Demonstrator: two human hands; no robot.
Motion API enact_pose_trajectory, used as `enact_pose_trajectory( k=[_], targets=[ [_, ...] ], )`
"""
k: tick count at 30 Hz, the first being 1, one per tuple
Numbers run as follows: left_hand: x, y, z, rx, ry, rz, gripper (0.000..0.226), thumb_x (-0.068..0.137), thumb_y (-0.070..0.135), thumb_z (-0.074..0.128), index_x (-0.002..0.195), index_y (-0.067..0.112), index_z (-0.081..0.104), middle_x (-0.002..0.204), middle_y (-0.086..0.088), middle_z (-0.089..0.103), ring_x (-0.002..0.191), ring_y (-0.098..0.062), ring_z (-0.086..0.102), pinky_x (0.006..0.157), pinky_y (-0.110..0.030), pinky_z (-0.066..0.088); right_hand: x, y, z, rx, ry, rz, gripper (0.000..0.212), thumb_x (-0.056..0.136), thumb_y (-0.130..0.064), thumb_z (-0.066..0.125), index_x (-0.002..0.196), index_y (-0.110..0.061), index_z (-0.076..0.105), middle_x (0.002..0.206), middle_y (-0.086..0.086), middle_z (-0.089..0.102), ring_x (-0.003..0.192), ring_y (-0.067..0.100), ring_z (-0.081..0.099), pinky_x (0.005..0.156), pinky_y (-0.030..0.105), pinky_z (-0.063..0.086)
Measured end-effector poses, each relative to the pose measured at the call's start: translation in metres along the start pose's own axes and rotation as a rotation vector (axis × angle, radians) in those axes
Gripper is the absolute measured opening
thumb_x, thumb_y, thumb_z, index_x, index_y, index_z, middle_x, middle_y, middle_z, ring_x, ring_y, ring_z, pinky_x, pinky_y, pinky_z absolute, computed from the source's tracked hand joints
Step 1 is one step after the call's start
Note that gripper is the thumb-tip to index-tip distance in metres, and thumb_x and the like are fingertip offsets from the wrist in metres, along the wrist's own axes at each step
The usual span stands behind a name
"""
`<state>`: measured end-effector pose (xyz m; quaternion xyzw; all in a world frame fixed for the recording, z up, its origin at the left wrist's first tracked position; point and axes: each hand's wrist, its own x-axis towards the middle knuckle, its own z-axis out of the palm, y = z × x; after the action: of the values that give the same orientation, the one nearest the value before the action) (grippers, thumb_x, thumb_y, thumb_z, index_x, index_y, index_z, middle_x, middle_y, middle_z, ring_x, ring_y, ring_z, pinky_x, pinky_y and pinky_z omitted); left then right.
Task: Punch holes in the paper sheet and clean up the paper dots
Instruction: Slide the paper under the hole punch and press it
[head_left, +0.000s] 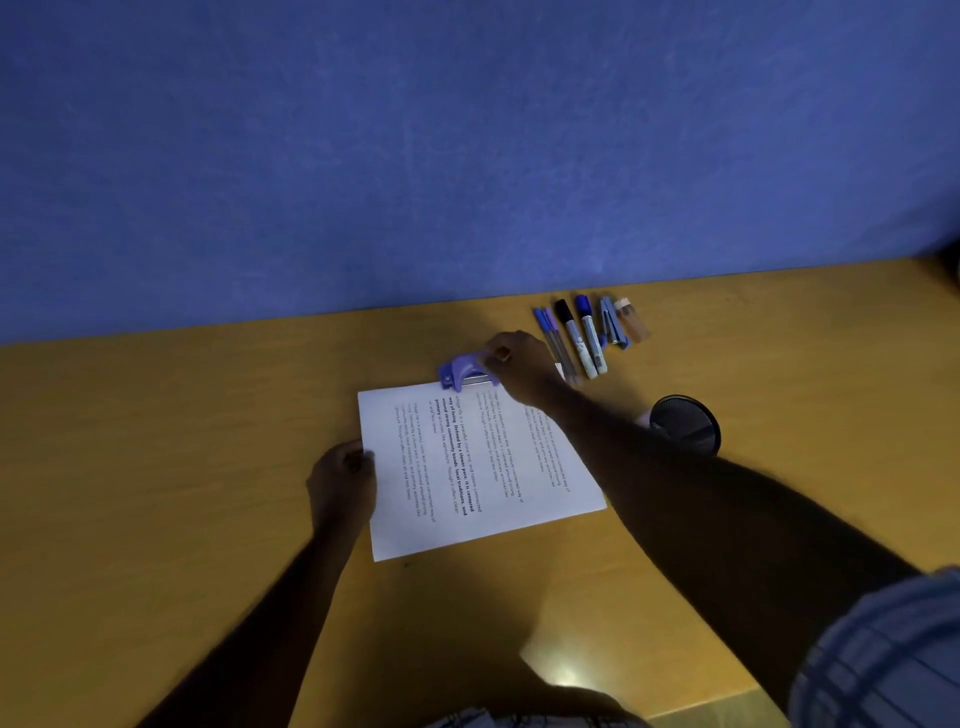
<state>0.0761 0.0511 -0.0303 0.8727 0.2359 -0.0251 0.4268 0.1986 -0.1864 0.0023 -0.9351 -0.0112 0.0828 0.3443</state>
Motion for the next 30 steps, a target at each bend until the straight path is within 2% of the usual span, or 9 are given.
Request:
enact_pose_trajectory(
  k=[5, 12, 16, 19, 23, 27, 30],
  targets=[
    [0.000, 0.003, -0.001, -0.018, 0.003, -0.050, 0.028, 0.092, 0.019, 0.058, 0.117, 0.007, 0.065, 0.114, -0.013, 0.069, 0.100, -0.028, 0.063, 0.080, -0.033, 0.046, 0.039, -0.004, -0.008, -0.128, -0.141, 0.039, 0.018, 0.083, -0.015, 0.065, 0.095, -0.007, 0.075, 0.104, 0.009, 0.072, 0.099, 0.025, 0.064, 0.081, 0.026, 0.047],
    [0.004, -0.001, -0.001, -0.050, -0.037, -0.041, 0.029, 0.093, 0.019, 0.058, 0.120, 0.009, 0.064, 0.115, -0.010, 0.068, 0.091, -0.016, 0.059, 0.079, -0.031, 0.048, 0.050, 0.001, -0.010, -0.147, -0.235, 0.066, 0.026, 0.081, -0.025, 0.076, 0.097, -0.004, 0.076, 0.099, 0.011, 0.072, 0.093, 0.025, 0.065, 0.075, 0.027, 0.047],
    [0.004, -0.002, 0.000, -0.034, -0.041, -0.034, 0.028, 0.094, 0.020, 0.057, 0.118, 0.009, 0.065, 0.114, -0.009, 0.068, 0.093, -0.019, 0.061, 0.078, -0.032, 0.049, 0.052, 0.003, -0.011, -0.106, -0.269, 0.130, 0.032, 0.082, -0.026, 0.076, 0.100, -0.001, 0.073, 0.099, 0.012, 0.071, 0.091, 0.023, 0.065, 0.072, 0.027, 0.045],
    [0.004, -0.003, 0.002, -0.045, -0.034, -0.041, 0.027, 0.093, 0.020, 0.058, 0.117, 0.010, 0.065, 0.114, -0.008, 0.069, 0.091, -0.016, 0.060, 0.077, -0.031, 0.048, 0.055, 0.006, -0.009, -0.147, -0.286, 0.174, 0.041, 0.080, -0.035, 0.076, 0.102, -0.001, 0.071, 0.096, 0.012, 0.071, 0.089, 0.024, 0.065, 0.071, 0.029, 0.047],
    [0.003, -0.002, 0.002, -0.061, -0.033, -0.049, 0.026, 0.093, 0.019, 0.058, 0.117, 0.010, 0.065, 0.113, -0.008, 0.069, 0.090, -0.015, 0.059, 0.075, -0.029, 0.047, 0.060, 0.005, -0.010, -0.204, -0.334, 0.222, 0.050, 0.080, -0.045, 0.074, 0.097, 0.001, 0.068, 0.080, 0.008, 0.064, 0.079, 0.021, 0.061, 0.067, 0.028, 0.043],
    [0.003, -0.003, 0.002, -0.055, -0.028, -0.042, 0.026, 0.093, 0.020, 0.059, 0.116, 0.010, 0.065, 0.112, -0.008, 0.069, 0.087, -0.013, 0.059, 0.071, -0.027, 0.044, 0.063, 0.006, -0.011, -0.239, -0.363, 0.246, 0.064, 0.076, -0.056, 0.073, 0.099, 0.002, 0.065, 0.080, 0.009, 0.060, 0.079, 0.022, 0.058, 0.067, 0.030, 0.042],
    [0.001, -0.003, 0.002, -0.071, -0.024, -0.046, 0.024, 0.093, 0.020, 0.059, 0.115, 0.011, 0.066, 0.111, -0.006, 0.070, 0.086, -0.012, 0.059, 0.066, -0.023, 0.042, 0.064, 0.009, -0.010, -0.240, -0.381, 0.275, 0.064, 0.076, -0.060, 0.070, 0.098, 0.001, 0.064, 0.080, 0.010, 0.062, 0.080, 0.024, 0.061, 0.067, 0.030, 0.044]
  ],
)
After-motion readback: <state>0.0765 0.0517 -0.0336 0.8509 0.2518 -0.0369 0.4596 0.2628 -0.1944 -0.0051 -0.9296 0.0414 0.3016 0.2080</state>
